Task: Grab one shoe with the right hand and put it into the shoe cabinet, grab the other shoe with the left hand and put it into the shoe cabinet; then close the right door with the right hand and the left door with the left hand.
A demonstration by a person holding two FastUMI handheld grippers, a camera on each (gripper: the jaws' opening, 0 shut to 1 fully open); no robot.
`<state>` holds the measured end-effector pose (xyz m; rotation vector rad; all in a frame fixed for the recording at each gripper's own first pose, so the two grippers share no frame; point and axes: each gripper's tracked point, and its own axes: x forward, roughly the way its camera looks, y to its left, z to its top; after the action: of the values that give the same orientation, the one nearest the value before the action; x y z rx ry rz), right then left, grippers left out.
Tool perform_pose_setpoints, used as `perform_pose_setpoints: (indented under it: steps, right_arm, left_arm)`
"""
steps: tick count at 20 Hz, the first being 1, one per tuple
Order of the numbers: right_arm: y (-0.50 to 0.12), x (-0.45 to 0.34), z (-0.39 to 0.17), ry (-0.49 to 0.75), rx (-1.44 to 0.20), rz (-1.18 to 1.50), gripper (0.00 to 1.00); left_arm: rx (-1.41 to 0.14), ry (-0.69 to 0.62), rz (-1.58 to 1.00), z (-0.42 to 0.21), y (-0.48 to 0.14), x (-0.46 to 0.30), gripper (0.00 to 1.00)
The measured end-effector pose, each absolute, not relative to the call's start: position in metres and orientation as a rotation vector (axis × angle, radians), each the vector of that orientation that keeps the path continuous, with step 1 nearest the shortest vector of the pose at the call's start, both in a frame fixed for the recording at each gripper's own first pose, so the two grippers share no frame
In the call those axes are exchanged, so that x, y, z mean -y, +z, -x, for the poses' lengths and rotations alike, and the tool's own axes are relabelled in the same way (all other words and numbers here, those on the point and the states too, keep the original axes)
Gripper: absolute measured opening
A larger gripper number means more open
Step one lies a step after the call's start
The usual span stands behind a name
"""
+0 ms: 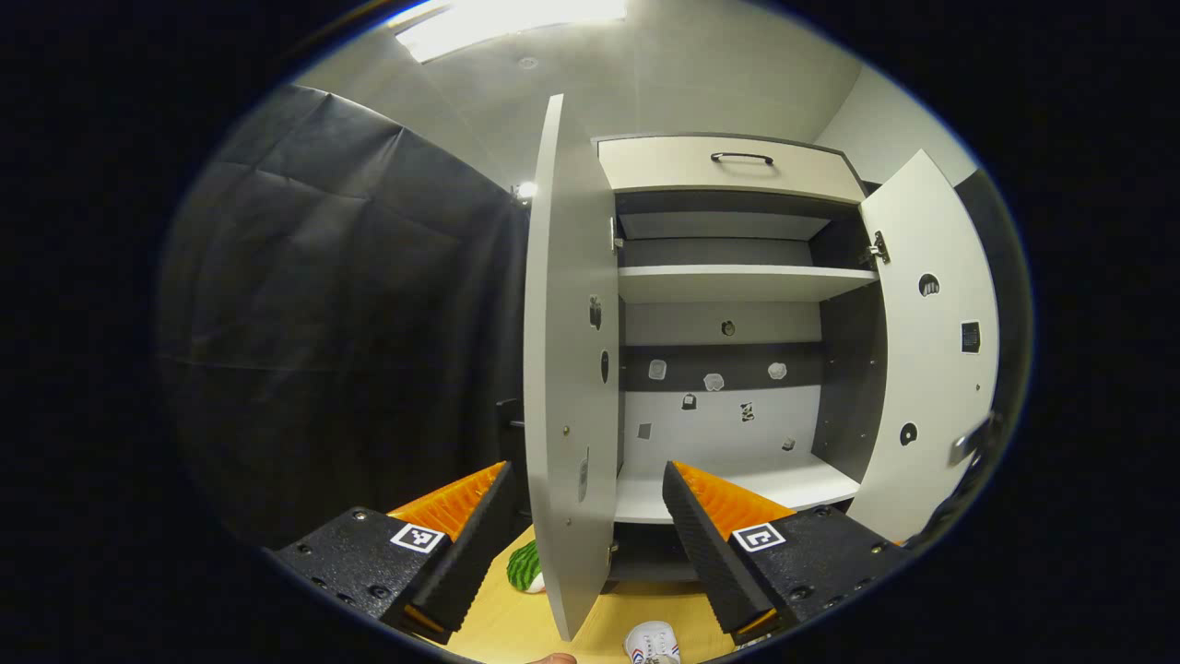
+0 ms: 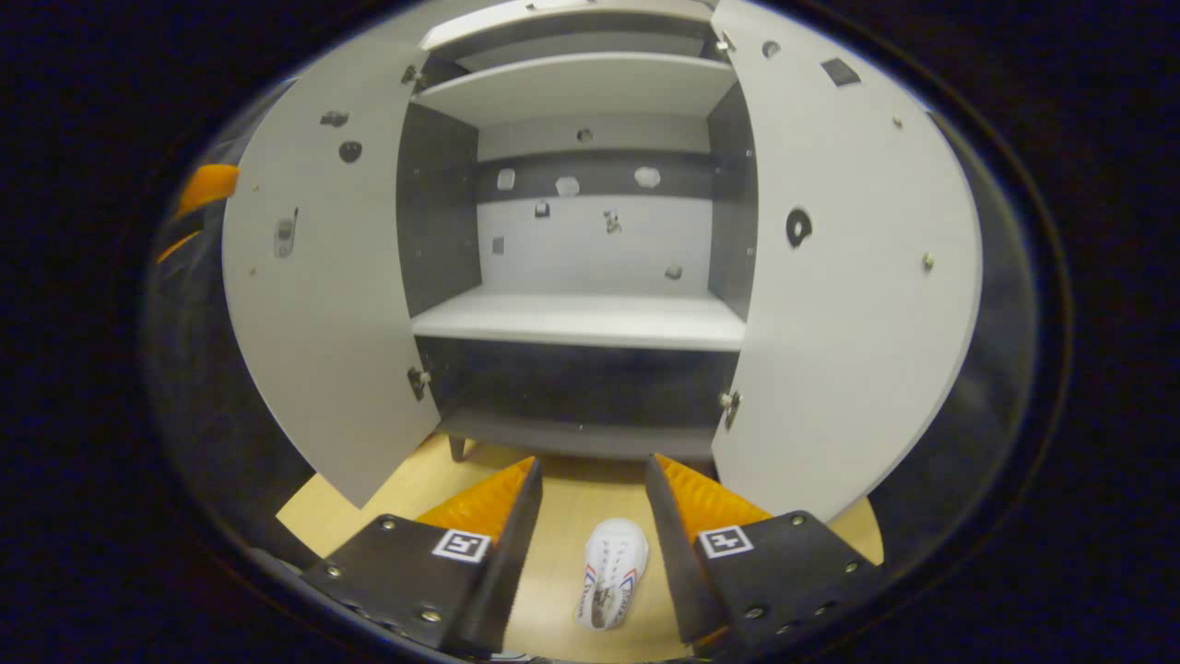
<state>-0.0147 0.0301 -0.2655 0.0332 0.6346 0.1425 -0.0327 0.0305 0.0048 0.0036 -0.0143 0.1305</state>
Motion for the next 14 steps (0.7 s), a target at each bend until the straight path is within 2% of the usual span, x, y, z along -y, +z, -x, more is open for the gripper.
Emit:
perform_pose_setpoints:
  steps: [1, 8, 14]
  right_arm:
    - [-0.287, -0.031, 0.019, 0.145, -0.682, -0.058, 0.54]
    - [-0.414, -0.027, 0.054, 0.162, -0.969, 0.03, 0.54]
    - [-0.476, -0.038, 0.069, 0.206, -1.128, 0.078, 0.54]
  left_arm:
    - [0.014, 0.139, -0.004, 0.034, 0.004, -0.034, 0.98]
    - [-0.004, 0.188, 0.007, 0.04, -0.002, -0.05, 0.98]
    - [-0.017, 0.2, 0.003, 0.039, -0.008, -0.055, 0.98]
